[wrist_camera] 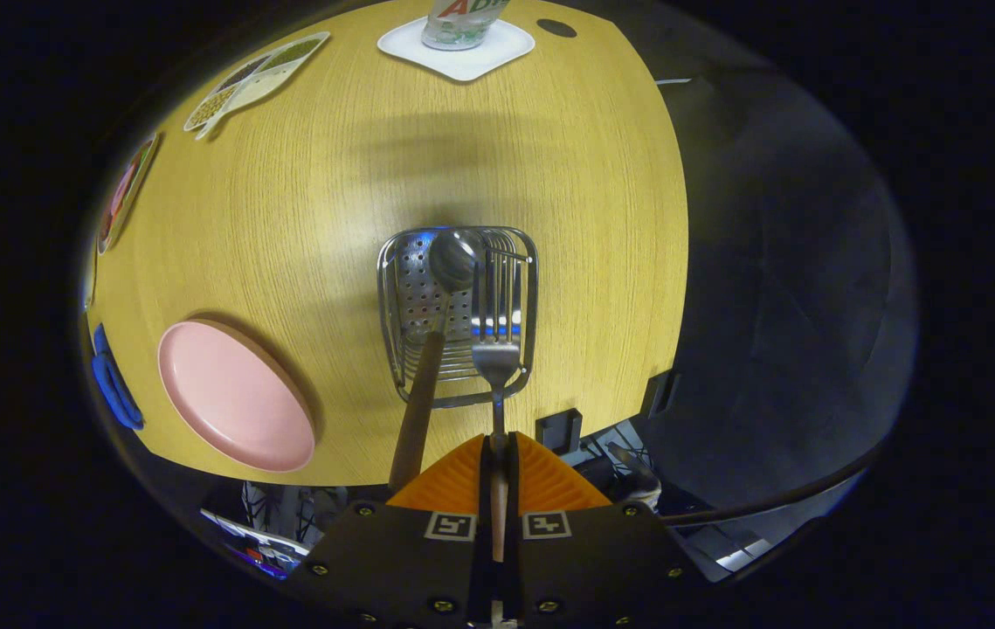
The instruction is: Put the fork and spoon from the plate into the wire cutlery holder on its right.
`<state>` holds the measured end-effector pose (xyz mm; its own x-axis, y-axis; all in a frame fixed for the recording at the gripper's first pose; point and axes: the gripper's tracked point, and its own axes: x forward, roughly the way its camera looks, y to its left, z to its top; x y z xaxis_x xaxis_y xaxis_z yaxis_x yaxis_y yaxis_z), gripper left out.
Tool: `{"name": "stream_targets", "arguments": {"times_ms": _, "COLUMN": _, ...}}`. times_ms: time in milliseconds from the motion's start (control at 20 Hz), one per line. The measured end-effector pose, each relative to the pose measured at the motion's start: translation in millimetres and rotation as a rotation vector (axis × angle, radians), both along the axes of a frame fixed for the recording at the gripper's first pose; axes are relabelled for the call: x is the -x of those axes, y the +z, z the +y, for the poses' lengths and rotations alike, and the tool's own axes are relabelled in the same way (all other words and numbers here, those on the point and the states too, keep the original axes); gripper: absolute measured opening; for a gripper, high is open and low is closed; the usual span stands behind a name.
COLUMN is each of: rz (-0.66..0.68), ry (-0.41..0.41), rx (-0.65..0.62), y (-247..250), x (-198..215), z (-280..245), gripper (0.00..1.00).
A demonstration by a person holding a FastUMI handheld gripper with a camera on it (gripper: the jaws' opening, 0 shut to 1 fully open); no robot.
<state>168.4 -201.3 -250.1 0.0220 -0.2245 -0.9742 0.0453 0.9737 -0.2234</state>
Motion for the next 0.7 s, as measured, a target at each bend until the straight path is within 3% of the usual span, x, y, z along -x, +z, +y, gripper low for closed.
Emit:
{"name": "stream_targets", "arguments": {"times_ms": 350, "rz": 0.02, "ry": 0.033, "rx": -0.058, "y": -3, "x": -12, "z": 10, "gripper": 0.05}}
{"name": "stream_targets", "arguments": {"times_ms": 700, "rz": -0.013, "ry": 0.007, "rx": -0.063, "y": -1, "x": -16, "z": 9, "gripper": 0.21}}
